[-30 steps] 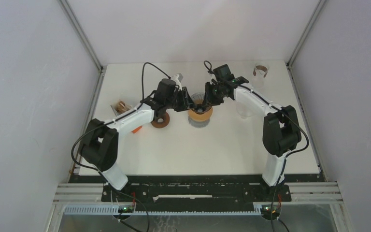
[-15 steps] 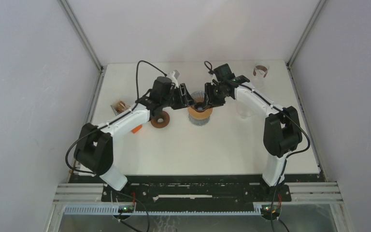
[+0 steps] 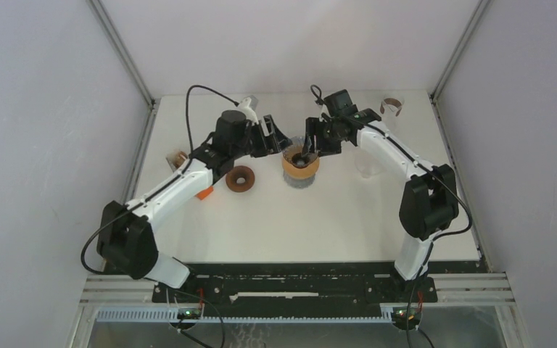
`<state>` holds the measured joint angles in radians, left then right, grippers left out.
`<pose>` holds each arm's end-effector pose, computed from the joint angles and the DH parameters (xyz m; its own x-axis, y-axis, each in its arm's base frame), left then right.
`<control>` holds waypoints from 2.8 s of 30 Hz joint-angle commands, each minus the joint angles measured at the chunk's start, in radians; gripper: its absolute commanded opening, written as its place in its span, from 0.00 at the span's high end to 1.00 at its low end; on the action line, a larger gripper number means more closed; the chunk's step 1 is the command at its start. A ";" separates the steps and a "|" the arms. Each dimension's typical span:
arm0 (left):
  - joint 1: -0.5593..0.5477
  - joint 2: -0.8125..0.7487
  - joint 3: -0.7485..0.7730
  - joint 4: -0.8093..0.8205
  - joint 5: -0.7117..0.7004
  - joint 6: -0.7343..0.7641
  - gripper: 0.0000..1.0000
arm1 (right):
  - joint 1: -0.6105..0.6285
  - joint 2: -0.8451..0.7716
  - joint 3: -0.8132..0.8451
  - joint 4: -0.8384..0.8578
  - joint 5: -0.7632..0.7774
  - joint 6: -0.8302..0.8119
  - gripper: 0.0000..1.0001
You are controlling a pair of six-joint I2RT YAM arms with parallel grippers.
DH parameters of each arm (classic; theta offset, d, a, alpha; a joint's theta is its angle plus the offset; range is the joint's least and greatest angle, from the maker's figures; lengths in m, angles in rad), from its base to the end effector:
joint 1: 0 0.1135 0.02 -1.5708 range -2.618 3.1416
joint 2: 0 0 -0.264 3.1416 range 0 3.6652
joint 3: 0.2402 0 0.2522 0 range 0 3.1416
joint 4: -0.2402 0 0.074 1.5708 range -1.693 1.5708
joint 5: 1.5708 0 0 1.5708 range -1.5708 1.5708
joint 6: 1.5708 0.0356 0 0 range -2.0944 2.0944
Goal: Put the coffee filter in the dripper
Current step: Place the coffee dripper in the dripper holder, then pick up the coffee filter from the coffee filter holder.
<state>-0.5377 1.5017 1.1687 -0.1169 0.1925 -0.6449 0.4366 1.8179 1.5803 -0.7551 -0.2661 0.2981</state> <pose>0.2980 -0.1856 0.3061 -0.6896 -0.2757 -0.6696 0.2955 0.7371 -0.6078 0.3549 0.1759 0.2794 -0.8835 -0.0996 -0.4576 -0.2915 0.8817 0.3710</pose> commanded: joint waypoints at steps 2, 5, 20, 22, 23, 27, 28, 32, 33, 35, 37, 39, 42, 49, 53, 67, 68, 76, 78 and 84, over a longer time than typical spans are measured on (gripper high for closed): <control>0.021 -0.122 -0.047 0.024 -0.035 0.025 0.22 | -0.015 -0.097 0.052 0.019 0.027 0.008 0.30; 0.030 -0.184 -0.089 0.010 -0.074 0.026 0.18 | -0.016 -0.149 0.011 0.052 0.033 0.009 0.25; 0.047 -0.499 -0.212 -0.222 -0.400 0.017 0.00 | 0.041 -0.478 -0.289 0.234 0.113 0.008 0.16; 0.047 -0.535 -0.229 -0.240 -0.424 0.008 0.00 | 0.055 -0.502 -0.322 0.249 0.122 0.003 0.16; 0.047 -0.554 -0.237 -0.252 -0.443 -0.003 0.00 | 0.063 -0.513 -0.341 0.257 0.132 0.002 0.16; 0.047 -0.622 -0.259 -0.320 -0.548 -0.021 0.00 | 0.088 -0.573 -0.414 0.298 0.155 -0.005 0.16; 0.069 -0.635 -0.260 -0.343 -0.584 -0.022 0.00 | 0.093 -0.591 -0.430 0.314 0.157 -0.006 0.16; 0.111 -0.673 -0.266 -0.406 -0.639 -0.022 0.00 | 0.105 -0.664 -0.493 0.349 0.174 -0.004 0.16; 0.125 -0.679 -0.271 -0.412 -0.642 -0.022 0.01 | 0.107 -0.680 -0.507 0.355 0.179 -0.004 0.16; 0.159 -0.683 -0.276 -0.419 -0.646 -0.045 0.04 | 0.109 -0.708 -0.528 0.363 0.192 -0.001 0.16; 0.196 -0.674 -0.274 -0.418 -0.646 -0.050 0.08 | 0.111 -0.721 -0.545 0.370 0.196 0.001 0.16; 0.241 -0.653 -0.263 -0.418 -0.630 -0.050 0.13 | 0.115 -0.728 -0.558 0.375 0.199 0.001 0.16; 0.312 -0.595 -0.237 -0.407 -0.572 -0.056 0.20 | 0.120 -0.727 -0.578 0.378 0.199 0.003 0.16; 0.413 -0.494 -0.215 -0.365 -0.465 -0.066 0.38 | 0.125 -0.708 -0.583 0.395 0.187 -0.002 0.16; 0.457 -0.443 -0.200 -0.363 -0.439 -0.058 0.47 | 0.125 -0.703 -0.583 0.394 0.201 -0.007 0.17; 0.488 -0.315 -0.139 -0.399 -0.456 -0.019 0.69 | 0.125 -0.710 -0.620 0.432 0.212 -0.017 0.16; 0.490 -0.305 -0.132 -0.399 -0.452 -0.004 0.70 | 0.126 -0.712 -0.621 0.434 0.213 -0.017 0.16; 0.495 -0.237 -0.100 -0.403 -0.417 0.008 0.75 | 0.125 -0.715 -0.629 0.441 0.212 -0.019 0.16; 0.496 -0.231 -0.098 -0.403 -0.416 0.008 0.75 | 0.125 -0.715 -0.629 0.441 0.212 -0.018 0.17; 0.499 -0.212 -0.095 -0.397 -0.412 0.008 0.74 | 0.125 -0.716 -0.633 0.445 0.209 -0.021 0.16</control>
<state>-0.0490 1.2804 1.0084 -0.5346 -0.2310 -0.6548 0.5533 1.1175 0.9485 -0.3546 -0.0608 0.2935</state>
